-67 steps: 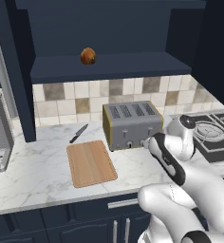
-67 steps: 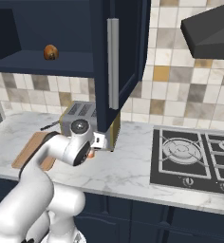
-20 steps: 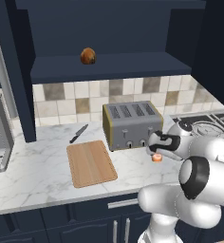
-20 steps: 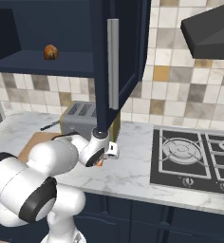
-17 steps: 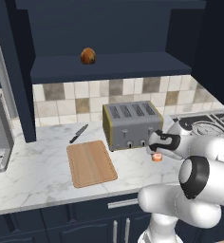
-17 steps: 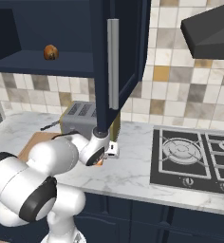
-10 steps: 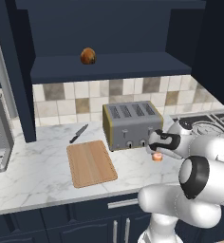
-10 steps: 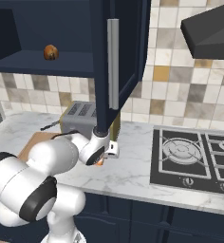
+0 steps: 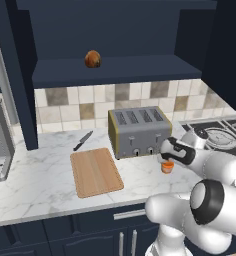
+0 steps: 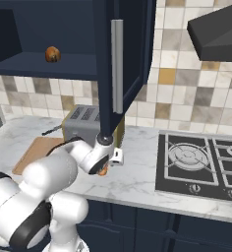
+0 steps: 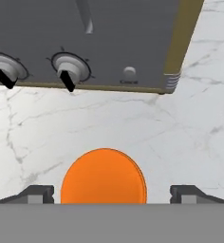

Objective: Pick the bread, place it on the cutting board, pick the jam, place it on the counter, and close the cabinet.

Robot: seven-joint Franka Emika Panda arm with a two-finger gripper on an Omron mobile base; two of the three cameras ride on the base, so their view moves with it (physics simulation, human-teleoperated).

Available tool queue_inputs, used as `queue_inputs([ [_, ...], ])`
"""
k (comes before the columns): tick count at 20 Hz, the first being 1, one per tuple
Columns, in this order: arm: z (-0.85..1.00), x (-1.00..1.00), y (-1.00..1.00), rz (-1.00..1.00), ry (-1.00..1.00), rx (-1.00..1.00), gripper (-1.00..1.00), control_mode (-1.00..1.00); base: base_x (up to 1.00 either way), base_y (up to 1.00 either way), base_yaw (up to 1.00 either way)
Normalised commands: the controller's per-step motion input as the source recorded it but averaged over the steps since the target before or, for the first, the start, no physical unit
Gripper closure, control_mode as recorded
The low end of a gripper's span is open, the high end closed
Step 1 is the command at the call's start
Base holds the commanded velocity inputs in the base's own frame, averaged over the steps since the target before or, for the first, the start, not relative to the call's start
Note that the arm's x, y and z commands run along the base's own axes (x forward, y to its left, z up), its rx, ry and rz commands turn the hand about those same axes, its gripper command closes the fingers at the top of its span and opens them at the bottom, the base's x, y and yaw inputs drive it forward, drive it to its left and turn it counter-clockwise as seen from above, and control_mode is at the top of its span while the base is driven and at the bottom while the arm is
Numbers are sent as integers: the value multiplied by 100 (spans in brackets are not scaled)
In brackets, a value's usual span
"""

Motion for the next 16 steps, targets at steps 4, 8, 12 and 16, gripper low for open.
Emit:
queue_inputs([
  [4,4,-43,0,0,-19,0,-100,-100,0,0,0],
  [8,13,-32,3,0,-22,0,-100,-100,0,0,0],
  [12,9,-26,8,0,-20,0,-100,-100,0,0,0],
  [16,14,-14,17,0,-18,0,-100,-100,0,0,0],
])
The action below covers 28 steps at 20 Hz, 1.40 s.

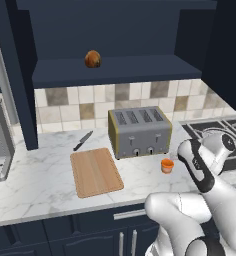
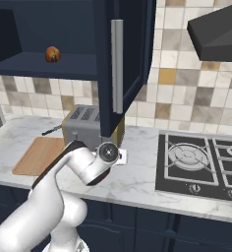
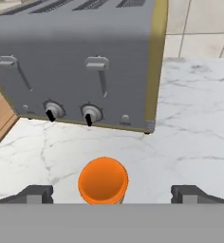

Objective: Pick the bread, place it on the cutting board, pick the jam, place it on the counter, and close the cabinet.

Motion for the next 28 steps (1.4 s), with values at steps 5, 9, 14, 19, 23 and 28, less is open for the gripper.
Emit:
queue_inputs([
  [5,13,-8,32,0,-14,-1,-100,-100,0,0,0],
  [9,12,-3,52,-2,-12,-3,-100,-100,0,0,0],
  [14,17,-2,46,-4,-11,-2,-100,-100,0,0,0],
  [19,28,-9,44,-5,-8,-1,-100,-100,0,0,0],
  [23,35,-14,38,-5,-5,0,-100,-100,0,0,0],
  [28,36,-13,37,-5,-1,0,-100,-100,0,0,0],
])
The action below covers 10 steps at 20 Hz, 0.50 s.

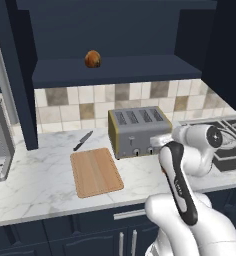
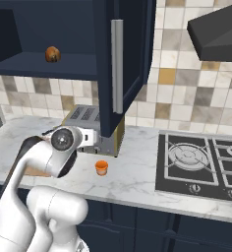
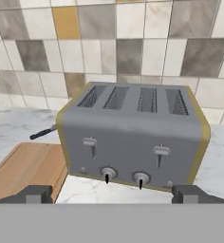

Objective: Pick the bread, place it on the cutting board, pick the jam, place it on the counter, and close the cabinet.

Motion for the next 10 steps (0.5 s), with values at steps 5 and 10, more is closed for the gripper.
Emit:
queue_inputs([
  [5,37,-16,37,-6,0,0,-100,-100,0,0,0],
  [10,38,-24,32,-8,0,0,-100,-100,0,0,0],
])
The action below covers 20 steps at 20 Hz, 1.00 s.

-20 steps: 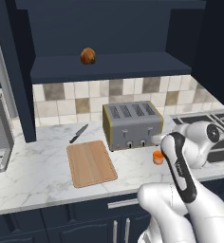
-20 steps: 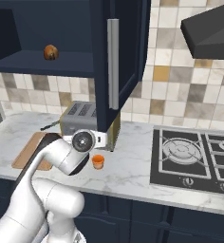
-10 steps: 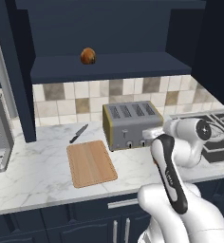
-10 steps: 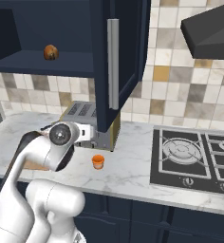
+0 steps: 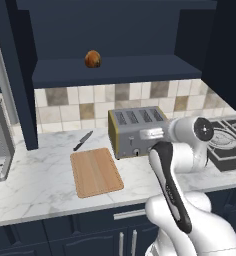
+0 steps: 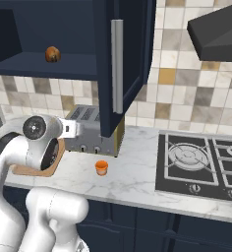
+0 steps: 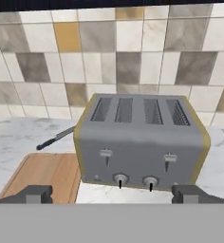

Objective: Pick the bread, place it on the cutting board, pick the jam, place it on the counter, and close the cabinet.

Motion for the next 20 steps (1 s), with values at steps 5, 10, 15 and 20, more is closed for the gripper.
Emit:
queue_inputs([
  [5,33,-16,26,-8,0,0,-100,-100,0,0,0],
  [10,32,0,22,-5,0,0,-100,-100,0,0,0],
  [15,33,0,19,0,0,0,-100,-100,0,0,0],
  [20,41,0,16,0,0,0,-100,-100,0,0,0],
])
